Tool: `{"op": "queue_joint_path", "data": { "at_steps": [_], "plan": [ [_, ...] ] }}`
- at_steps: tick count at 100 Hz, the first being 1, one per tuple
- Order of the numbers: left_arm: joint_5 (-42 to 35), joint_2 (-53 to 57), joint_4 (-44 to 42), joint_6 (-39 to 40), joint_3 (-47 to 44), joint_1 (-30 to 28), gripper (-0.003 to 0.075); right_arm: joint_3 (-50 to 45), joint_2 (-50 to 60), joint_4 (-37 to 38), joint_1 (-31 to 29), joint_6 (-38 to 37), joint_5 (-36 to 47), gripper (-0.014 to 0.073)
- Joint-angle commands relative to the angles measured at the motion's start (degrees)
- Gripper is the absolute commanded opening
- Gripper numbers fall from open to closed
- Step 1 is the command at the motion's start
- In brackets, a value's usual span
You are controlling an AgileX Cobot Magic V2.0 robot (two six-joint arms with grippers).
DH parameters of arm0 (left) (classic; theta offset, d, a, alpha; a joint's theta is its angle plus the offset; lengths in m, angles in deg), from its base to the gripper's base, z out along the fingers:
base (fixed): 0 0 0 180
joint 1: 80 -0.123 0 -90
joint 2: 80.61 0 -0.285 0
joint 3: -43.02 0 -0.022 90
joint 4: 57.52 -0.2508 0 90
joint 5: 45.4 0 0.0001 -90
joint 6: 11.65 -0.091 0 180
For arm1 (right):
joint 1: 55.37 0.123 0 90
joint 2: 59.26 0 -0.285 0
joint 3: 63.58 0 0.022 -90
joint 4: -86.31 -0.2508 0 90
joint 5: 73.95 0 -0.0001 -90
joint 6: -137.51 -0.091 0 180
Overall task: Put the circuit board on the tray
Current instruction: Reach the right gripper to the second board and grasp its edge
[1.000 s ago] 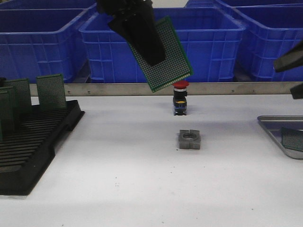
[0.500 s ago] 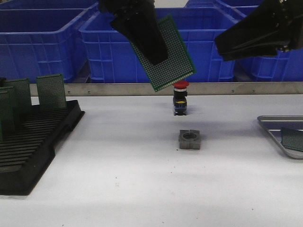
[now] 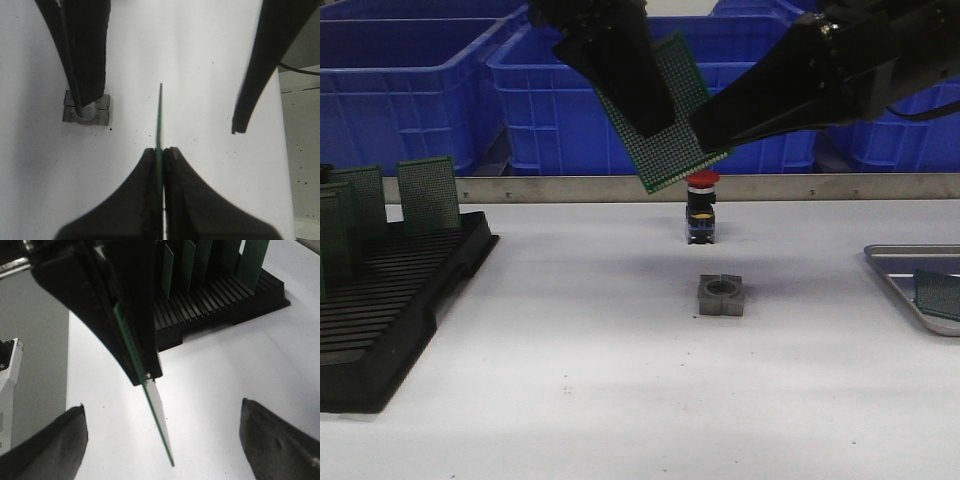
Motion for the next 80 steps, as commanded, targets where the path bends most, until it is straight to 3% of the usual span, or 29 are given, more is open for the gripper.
{"op": "queue_joint_path", "data": {
  "at_steps": [1, 27, 47, 76, 80],
  "plan": [
    [1.92, 2.74, 2.8, 0.01, 1.41, 0.51, -0.0018, 1.43, 2.63, -3.64, 0.33, 0.89, -1.59, 0.0608],
    [1.92, 2.74, 2.8, 0.01, 1.41, 0.51, -0.0018, 1.43, 1.94, -3.64, 1.79, 0.89, -1.45, 0.0395],
    [1.92, 2.74, 2.8, 0.01, 1.41, 0.51, -0.0018, 1.43, 0.74, -3.64, 2.87, 0.89, -1.41, 0.0293],
    [1.92, 2.74, 2.8, 0.01, 1.41, 0.51, -0.0018, 1.43, 0.74, -3.64, 2.86, 0.89, -1.41, -0.0061],
    [1.92, 2.74, 2.8, 0.01, 1.41, 0.51, -0.0018, 1.43, 0.74, -3.64, 2.86, 0.89, -1.41, -0.0067]
  ]
}}
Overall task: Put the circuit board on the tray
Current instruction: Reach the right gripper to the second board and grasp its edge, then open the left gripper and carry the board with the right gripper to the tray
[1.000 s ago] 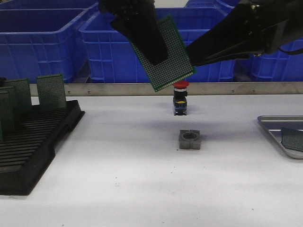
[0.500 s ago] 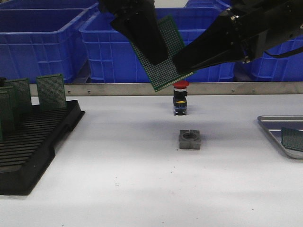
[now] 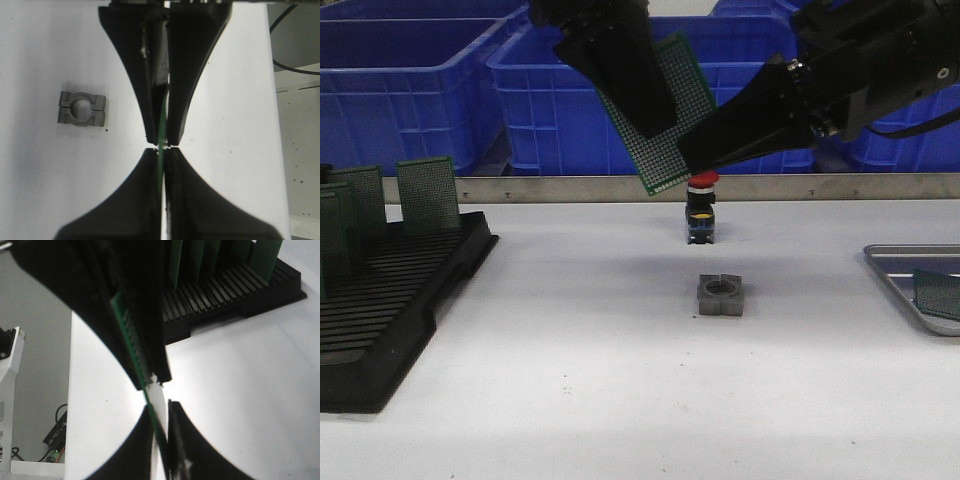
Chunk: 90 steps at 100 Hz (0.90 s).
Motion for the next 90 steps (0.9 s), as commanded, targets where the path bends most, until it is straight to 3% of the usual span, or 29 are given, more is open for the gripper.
{"op": "queue_joint_path", "data": {
  "at_steps": [1, 15, 22, 29, 38, 44, 51, 71, 90],
  "plan": [
    [1.38, 2.74, 2.59, 0.01, 1.41, 0.51, -0.0018, 1.43, 2.09, -4.18, 0.06, -0.42, -2.93, -0.0063],
    [1.38, 2.74, 2.27, 0.01, 1.41, 0.51, -0.0008, 1.43, 2.09, -4.18, 0.06, -0.42, -2.93, -0.0062],
    [1.38, 2.74, 2.27, 0.01, 1.41, 0.51, 0.0052, 1.43, 2.09, -4.18, 0.06, -0.42, -2.86, -0.0062],
    [1.38, 2.74, 2.27, 0.01, 1.41, 0.51, 0.0177, 1.43, 2.16, -4.18, 0.06, -0.42, -2.75, -0.0062],
    [1.38, 2.74, 2.27, 0.01, 1.41, 0.51, 0.0431, 1.43, 2.35, -4.18, -0.01, -0.42, -2.31, -0.0062],
    [1.1, 2.74, 2.27, 0.01, 1.41, 0.51, 0.0556, 1.86, 2.35, -4.12, -0.25, -0.47, -2.25, -0.0062],
    [1.1, 2.74, 2.27, 0.01, 1.41, 0.51, 0.0644, 2.29, 2.4, -4.01, -0.31, -0.47, -2.25, -0.0062],
    [0.99, 2.74, 2.27, 0.01, 1.41, 0.51, 0.0661, 2.48, 4.01, -0.01, -3.34, -2.58, -2.18, -0.0062],
    [0.91, 2.74, 2.27, 0.01, 1.41, 0.51, 0.0661, 2.48, 6.44, 7.09, -12.52, -11.46, -3.22, -0.0062]
  ]
}}
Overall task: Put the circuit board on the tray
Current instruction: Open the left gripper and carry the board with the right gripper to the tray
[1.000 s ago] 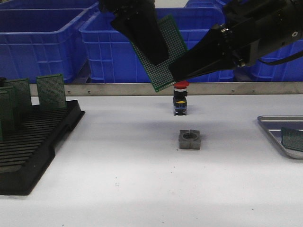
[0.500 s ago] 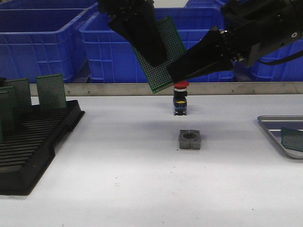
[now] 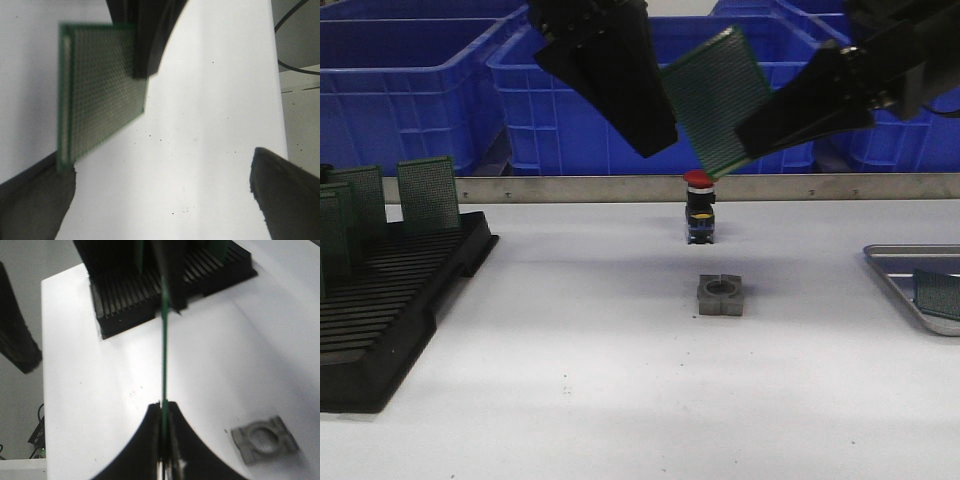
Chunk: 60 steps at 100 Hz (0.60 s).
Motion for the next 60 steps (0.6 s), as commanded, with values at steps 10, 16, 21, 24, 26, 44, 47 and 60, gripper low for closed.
{"op": "queue_joint_path", "data": {
  "at_steps": [10, 16, 21, 24, 26, 44, 47, 60],
  "plan": [
    [1.7, 2.74, 2.49, 0.01, 1.46, 0.51, 0.0661, 1.52, 3.74, 1.55, -10.43, -6.53, -3.55, -0.0062],
    [1.7, 2.74, 2.49, 0.01, 1.46, 0.51, 0.0661, 1.52, 3.53, 2.35, -13.75, -8.44, -3.42, -0.0062],
    [1.7, 2.74, 2.49, 0.01, 1.46, 0.51, 0.0661, 1.52, 3.31, 2.77, -16.58, -10.54, -3.34, -0.0065],
    [1.7, 2.74, 2.49, 0.01, 1.46, 0.51, 0.0661, 1.52, 3.1, 2.9, -18.5, -12.34, -3.34, -0.0067],
    [1.7, 2.74, 2.49, 0.01, 1.46, 0.51, 0.0661, 1.52, 2.9, 2.99, -19.24, -13.67, -3.34, -0.0067],
    [1.7, 2.74, 2.49, 0.01, 1.46, 0.51, 0.0661, 1.52, -1.13, 3.04, -26.32, -28.86, -3.03, -0.0067],
    [1.7, 2.74, 2.49, 0.01, 1.46, 0.51, 0.0661, 1.52, -2.04, 3.04, -27.03, -31.35, -2.97, -0.0067],
    [1.7, 2.74, 2.49, 0.01, 1.46, 0.51, 0.0661, 1.47, -6.51, 3.08, -28.68, -35.8, -2.84, -0.0066]
  ]
}}
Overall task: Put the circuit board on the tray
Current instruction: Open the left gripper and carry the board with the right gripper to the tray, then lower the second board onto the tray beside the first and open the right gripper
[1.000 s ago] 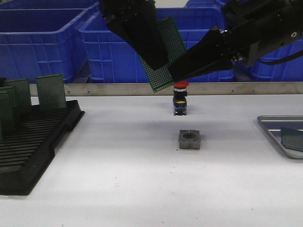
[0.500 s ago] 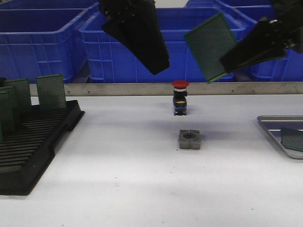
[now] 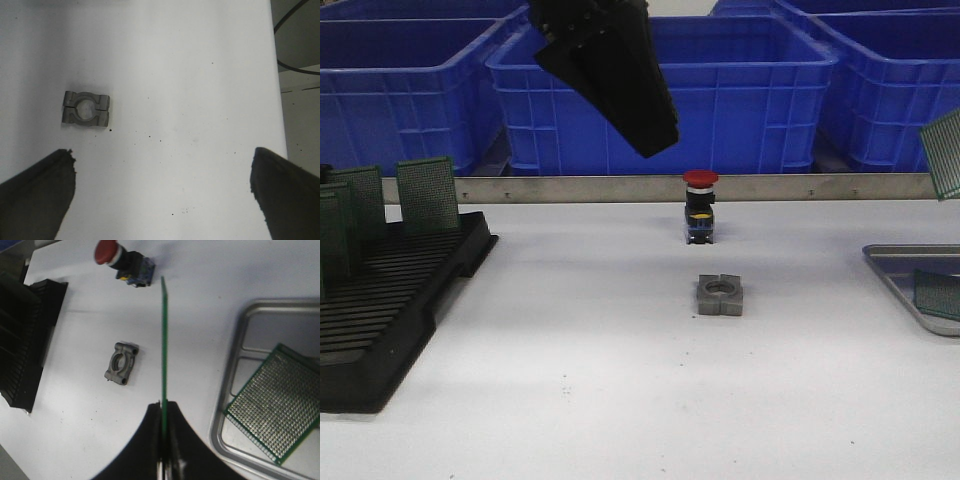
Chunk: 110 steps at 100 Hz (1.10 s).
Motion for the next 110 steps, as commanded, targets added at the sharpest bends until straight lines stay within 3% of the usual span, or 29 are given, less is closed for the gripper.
{"op": "queue_joint_path", "data": {
  "at_steps": [1, 28, 90, 110],
  "plan": [
    [1.7, 2.74, 2.49, 0.01, 1.46, 0.51, 0.0661, 1.47, -0.63, -2.21, -0.96, -3.46, -2.05, -0.0066],
    [1.7, 2.74, 2.49, 0.01, 1.46, 0.51, 0.0661, 1.47, -6.37, -2.21, -1.07, -5.45, -0.72, -0.0066],
    [1.7, 2.74, 2.49, 0.01, 1.46, 0.51, 0.0661, 1.47, -6.95, 0.54, -1.07, -8.55, 3.42, -0.0061],
    [1.7, 2.74, 2.49, 0.01, 1.46, 0.51, 0.0661, 1.47, -6.95, 0.89, -1.07, -9.13, 3.42, 0.0096]
  ]
}}
